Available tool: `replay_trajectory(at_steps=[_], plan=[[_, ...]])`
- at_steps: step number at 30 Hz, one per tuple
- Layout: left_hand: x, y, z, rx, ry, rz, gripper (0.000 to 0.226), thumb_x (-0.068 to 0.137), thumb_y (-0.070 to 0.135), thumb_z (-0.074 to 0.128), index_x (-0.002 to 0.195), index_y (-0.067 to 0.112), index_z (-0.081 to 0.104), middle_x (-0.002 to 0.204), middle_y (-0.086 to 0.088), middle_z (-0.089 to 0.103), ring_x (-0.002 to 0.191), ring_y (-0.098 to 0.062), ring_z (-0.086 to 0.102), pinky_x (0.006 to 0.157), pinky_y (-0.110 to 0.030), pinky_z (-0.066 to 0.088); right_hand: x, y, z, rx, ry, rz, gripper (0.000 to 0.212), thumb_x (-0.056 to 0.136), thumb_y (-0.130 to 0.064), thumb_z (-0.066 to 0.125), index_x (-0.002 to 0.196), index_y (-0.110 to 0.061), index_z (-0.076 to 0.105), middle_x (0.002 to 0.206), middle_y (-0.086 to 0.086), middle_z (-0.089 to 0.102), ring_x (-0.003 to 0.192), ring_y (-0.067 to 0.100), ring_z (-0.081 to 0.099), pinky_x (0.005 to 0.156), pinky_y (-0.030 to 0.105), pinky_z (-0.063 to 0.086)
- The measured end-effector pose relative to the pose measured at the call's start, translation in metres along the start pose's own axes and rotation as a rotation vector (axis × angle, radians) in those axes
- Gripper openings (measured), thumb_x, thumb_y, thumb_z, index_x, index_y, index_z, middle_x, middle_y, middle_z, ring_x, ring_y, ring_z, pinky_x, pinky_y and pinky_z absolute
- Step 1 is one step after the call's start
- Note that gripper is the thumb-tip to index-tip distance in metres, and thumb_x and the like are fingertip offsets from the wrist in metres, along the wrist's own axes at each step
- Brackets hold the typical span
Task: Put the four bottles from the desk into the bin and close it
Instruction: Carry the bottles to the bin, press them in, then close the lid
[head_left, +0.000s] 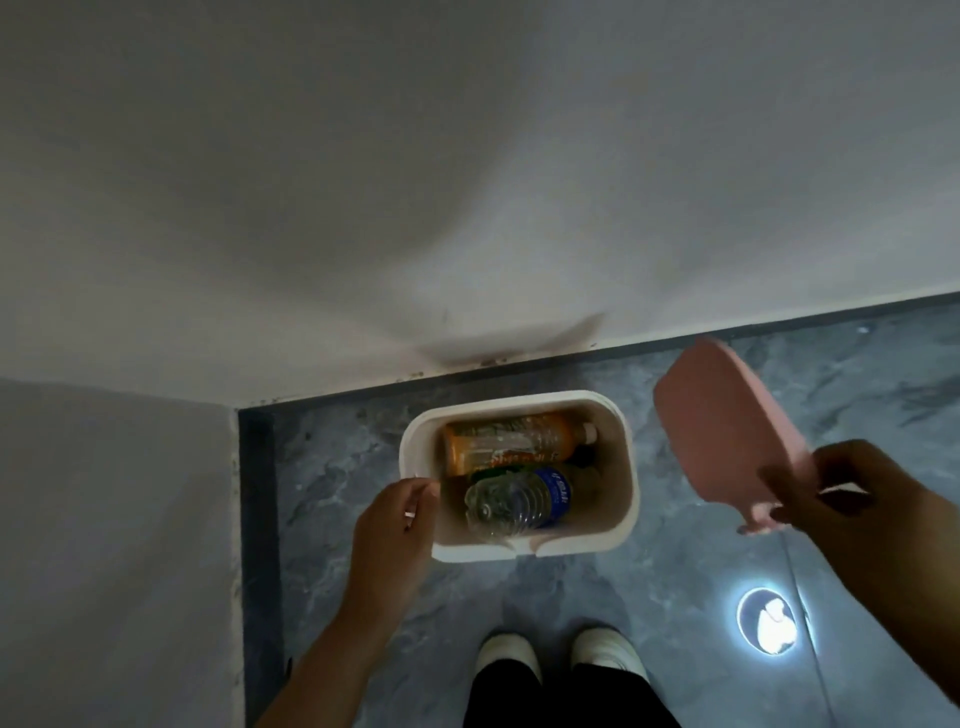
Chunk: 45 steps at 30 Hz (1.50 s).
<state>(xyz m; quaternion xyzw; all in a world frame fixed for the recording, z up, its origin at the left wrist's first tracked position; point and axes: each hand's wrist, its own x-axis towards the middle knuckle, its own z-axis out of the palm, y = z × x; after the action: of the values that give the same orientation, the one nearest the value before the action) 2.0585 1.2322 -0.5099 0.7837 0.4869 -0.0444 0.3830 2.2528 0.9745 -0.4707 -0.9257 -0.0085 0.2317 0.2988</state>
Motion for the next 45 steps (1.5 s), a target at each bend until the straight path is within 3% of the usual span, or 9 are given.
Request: replay_trajectory(at_steps=[3,8,14,18,23,28,33,40,45], plan=[[-0.001,0.007,-0.002,-0.067,-0.043,-0.077,0.023,0.092,0.023,0.049,0.102,0.009,0.064,0.096,-0.004,0.064,0.085,-0.015,0.056,0.066,-0.015,0.039,-0.017,-0.013,-0.024,0.248,-0.008,0.044,0.025,0.067,-0.059,0.066,0.082,-0.040,0.060,0.075,-0.025,0.071,0.061,-0.001,0.070,0.061,0.024,0.053],[-0.006,0.014,-0.002,-0.302,-0.203,-0.196,0.010,0.086,0.033,0.058,0.079,0.028,0.060,0.082,0.000,0.063,0.081,-0.016,0.059,0.068,-0.023,0.044,-0.037,-0.024,-0.043,0.511,-0.069,0.130,0.067,0.039,-0.086,0.060,0.087,-0.040,0.064,0.070,-0.017,0.075,0.056,0.005,0.072,0.053,0.016,0.053],[-0.001,0.004,0.005,-0.632,-0.310,-0.363,0.010,0.088,0.029,0.054,0.084,0.027,0.063,0.082,0.004,0.074,0.083,-0.013,0.070,0.076,-0.028,0.052,-0.041,-0.027,-0.003,0.757,-0.167,0.114,0.010,0.068,-0.025,0.067,0.073,-0.019,0.073,0.056,0.012,0.072,0.045,0.017,0.068,0.047,0.016,0.055],[0.005,-0.011,0.008,-0.545,-0.288,-0.355,0.012,0.089,0.028,0.054,0.082,0.025,0.062,0.080,0.000,0.070,0.078,-0.018,0.065,0.074,-0.033,0.050,-0.041,-0.024,0.047,0.839,-0.336,0.282,0.012,0.073,-0.018,0.066,0.079,-0.009,0.070,0.053,0.012,0.069,0.046,0.016,0.067,0.047,0.017,0.055],[0.015,-0.026,0.006,-0.154,-0.110,-0.256,0.026,0.086,0.033,0.053,0.089,0.007,0.060,0.088,-0.017,0.061,0.085,-0.032,0.060,0.079,-0.048,0.049,-0.029,-0.012,0.103,0.551,-0.387,0.299,0.013,0.087,-0.013,0.060,0.097,-0.011,0.068,0.069,0.007,0.069,0.055,0.016,0.070,0.052,0.022,0.059],[0.017,-0.031,0.011,-0.013,0.013,-0.149,0.025,0.084,0.029,0.053,0.088,0.006,0.061,0.078,-0.007,0.058,0.071,-0.024,0.054,0.057,-0.025,0.039,-0.023,-0.006,0.127,0.165,-0.277,0.126,0.032,0.086,-0.020,0.062,0.115,-0.005,0.059,0.082,0.011,0.069,0.080,0.034,0.070,0.081,0.049,0.056],[0.014,-0.041,0.016,0.051,0.055,-0.134,0.017,0.086,0.017,0.056,0.086,0.001,0.062,0.079,-0.015,0.062,0.068,-0.024,0.052,0.054,-0.027,0.034,-0.026,-0.005,0.128,0.024,-0.159,0.009,0.043,0.082,-0.021,0.068,0.121,-0.010,0.054,0.098,0.016,0.072,0.076,0.025,0.065,0.075,0.028,0.047],[0.016,-0.038,0.018,0.063,0.049,-0.061,0.016,0.089,0.020,0.053,0.087,0.006,0.060,0.080,-0.012,0.062,0.065,-0.016,0.052,0.051,-0.019,0.036,-0.023,-0.004,0.132,-0.051,-0.135,-0.087,0.039,0.083,-0.021,0.066,0.120,-0.009,0.057,0.108,0.014,0.064,0.078,0.019,0.057,0.077,0.034,0.051],[0.019,-0.041,0.022,0.092,0.039,-0.090,0.029,0.090,0.024,0.051,0.112,0.006,0.057,0.104,-0.020,0.062,0.089,-0.029,0.060,0.073,-0.035,0.048,-0.022,0.001,0.136,-0.071,-0.113,-0.084,0.046,0.082,-0.022,0.067,0.125,-0.009,0.055,0.120,0.013,0.054,0.087,0.027,0.063,0.080,0.039,0.055]])
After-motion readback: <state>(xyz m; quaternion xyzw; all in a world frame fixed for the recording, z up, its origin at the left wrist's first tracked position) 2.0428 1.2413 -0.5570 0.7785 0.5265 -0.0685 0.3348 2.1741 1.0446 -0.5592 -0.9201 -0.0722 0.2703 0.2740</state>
